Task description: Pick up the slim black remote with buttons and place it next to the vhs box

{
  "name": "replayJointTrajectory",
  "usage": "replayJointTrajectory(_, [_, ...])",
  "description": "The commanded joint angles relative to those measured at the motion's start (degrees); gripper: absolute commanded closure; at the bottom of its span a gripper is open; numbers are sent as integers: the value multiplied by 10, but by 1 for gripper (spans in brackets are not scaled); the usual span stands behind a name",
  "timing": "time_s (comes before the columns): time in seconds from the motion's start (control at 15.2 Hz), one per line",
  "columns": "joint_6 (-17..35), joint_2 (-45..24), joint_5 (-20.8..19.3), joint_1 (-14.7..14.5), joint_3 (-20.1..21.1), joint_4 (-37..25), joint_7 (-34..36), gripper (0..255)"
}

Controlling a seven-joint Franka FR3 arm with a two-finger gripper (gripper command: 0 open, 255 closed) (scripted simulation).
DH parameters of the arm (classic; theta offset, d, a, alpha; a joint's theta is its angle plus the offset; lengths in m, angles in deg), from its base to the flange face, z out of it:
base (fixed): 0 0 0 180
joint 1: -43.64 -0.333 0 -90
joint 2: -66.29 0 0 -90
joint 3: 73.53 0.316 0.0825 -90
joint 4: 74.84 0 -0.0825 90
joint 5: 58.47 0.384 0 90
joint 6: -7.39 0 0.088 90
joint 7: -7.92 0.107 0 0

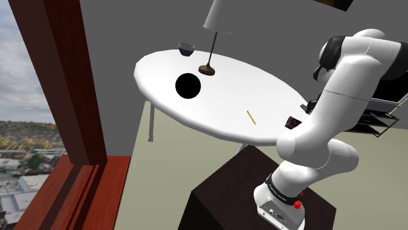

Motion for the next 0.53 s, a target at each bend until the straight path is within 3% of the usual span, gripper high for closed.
replayJointTrajectory(0.0, [13,-8,10,3,4,7,-8,255])
replayJointTrajectory(0.46, [51,-42,50,17,24,20,-40,255])
